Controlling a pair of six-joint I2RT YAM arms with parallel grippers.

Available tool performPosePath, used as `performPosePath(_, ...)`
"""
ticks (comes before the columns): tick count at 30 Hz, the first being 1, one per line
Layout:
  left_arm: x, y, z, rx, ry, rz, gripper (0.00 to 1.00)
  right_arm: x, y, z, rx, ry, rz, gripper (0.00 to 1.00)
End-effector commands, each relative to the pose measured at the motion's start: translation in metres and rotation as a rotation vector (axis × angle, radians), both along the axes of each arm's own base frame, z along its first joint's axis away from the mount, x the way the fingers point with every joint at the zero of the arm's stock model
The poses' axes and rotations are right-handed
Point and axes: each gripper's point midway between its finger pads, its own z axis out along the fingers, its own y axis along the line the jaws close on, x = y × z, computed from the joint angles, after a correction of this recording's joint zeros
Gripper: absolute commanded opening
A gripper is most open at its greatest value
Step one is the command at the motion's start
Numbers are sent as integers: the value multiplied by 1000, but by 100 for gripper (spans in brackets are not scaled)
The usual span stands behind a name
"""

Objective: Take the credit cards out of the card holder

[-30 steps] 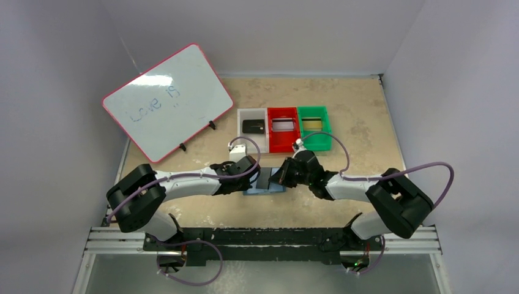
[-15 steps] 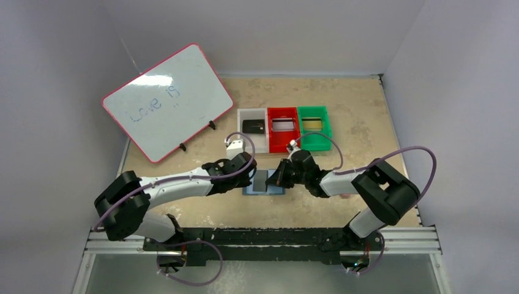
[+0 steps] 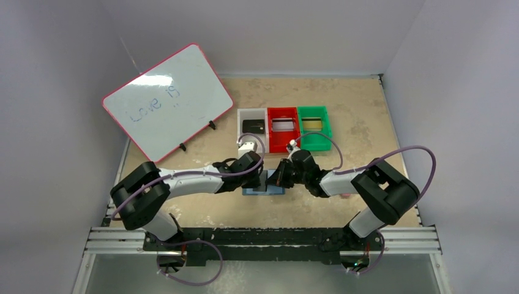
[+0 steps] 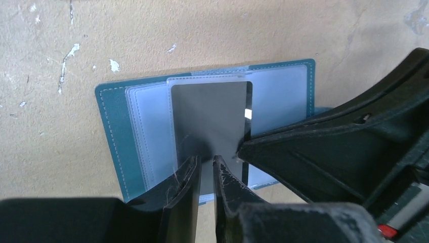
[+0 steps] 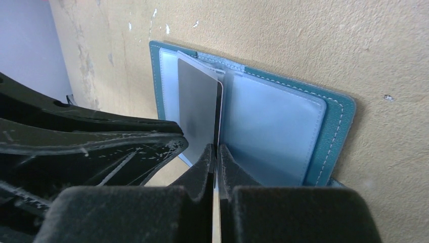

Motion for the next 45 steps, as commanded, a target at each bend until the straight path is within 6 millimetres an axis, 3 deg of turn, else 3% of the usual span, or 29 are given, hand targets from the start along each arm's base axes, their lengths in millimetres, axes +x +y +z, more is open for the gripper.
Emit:
performPosePath(1, 11, -7, 3, -8, -22, 19, 14, -2, -2, -5, -19, -2, 18, 0)
performPosePath(7, 3, 37, -29, 208, 23, 86, 10, -2, -4, -2, -29, -10, 16, 0)
performPosePath(15, -7, 58, -49, 308, 44, 93, 7, -2, -4, 2, -35, -15, 30, 0)
performPosePath(27, -14, 71, -60, 374, 44, 105, 5, -3, -11, 8, -25, -17, 12, 0)
performPosePath(45, -13, 70, -56, 371, 27, 106, 3, -2, -26, -6, -103, 17, -17, 0)
